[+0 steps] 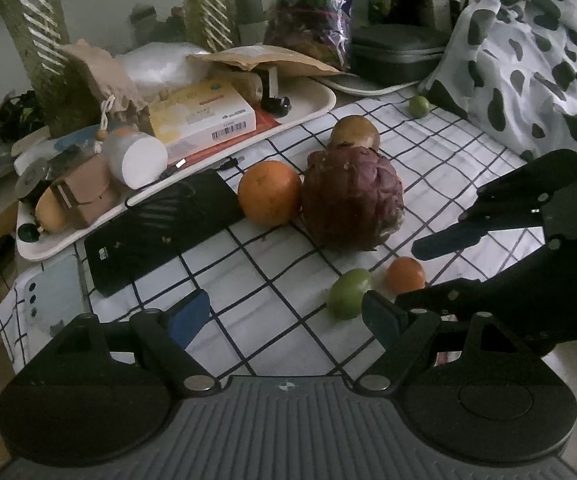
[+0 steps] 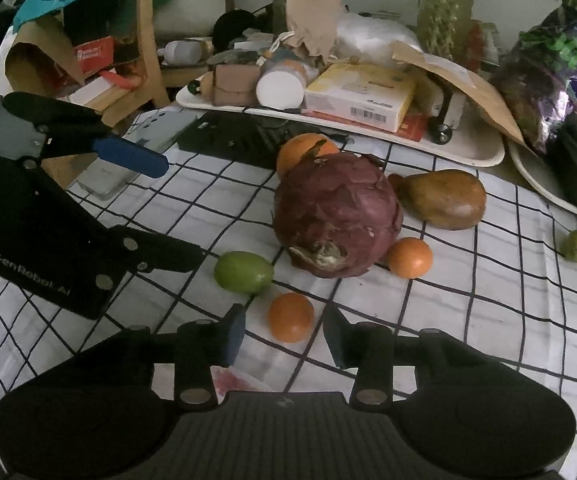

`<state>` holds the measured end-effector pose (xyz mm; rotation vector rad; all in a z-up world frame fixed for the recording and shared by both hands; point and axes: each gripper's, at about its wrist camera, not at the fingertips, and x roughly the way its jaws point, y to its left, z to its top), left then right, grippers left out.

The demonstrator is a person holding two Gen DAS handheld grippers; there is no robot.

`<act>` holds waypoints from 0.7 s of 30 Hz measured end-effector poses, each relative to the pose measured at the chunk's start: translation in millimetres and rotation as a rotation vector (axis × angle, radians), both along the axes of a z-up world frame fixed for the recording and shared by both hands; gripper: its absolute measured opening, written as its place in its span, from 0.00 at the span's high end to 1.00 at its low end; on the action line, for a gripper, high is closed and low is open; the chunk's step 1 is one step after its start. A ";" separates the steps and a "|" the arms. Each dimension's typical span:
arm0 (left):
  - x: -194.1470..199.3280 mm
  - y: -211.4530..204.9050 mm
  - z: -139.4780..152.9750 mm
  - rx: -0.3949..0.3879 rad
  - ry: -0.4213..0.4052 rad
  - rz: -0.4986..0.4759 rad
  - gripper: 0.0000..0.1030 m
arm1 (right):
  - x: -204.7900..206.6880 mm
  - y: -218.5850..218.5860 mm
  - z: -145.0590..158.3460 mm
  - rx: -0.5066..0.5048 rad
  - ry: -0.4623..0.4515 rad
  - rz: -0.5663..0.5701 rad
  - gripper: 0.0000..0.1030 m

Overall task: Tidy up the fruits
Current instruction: 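Grasp the green lime with the left tool while the right tool grasps a tangerine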

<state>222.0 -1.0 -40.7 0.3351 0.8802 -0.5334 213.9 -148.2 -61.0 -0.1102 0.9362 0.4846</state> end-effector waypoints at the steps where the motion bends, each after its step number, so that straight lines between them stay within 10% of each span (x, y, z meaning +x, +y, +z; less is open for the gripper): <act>1: 0.1 -0.2 0.3 -0.004 -0.001 0.006 0.19 | 0.7 0.3 -0.5 -0.004 0.001 -0.001 0.60; 21: 1.6 -17.4 -6.6 -0.033 0.022 -0.004 0.32 | -6.8 -14.9 16.3 -0.029 -0.058 -0.012 0.76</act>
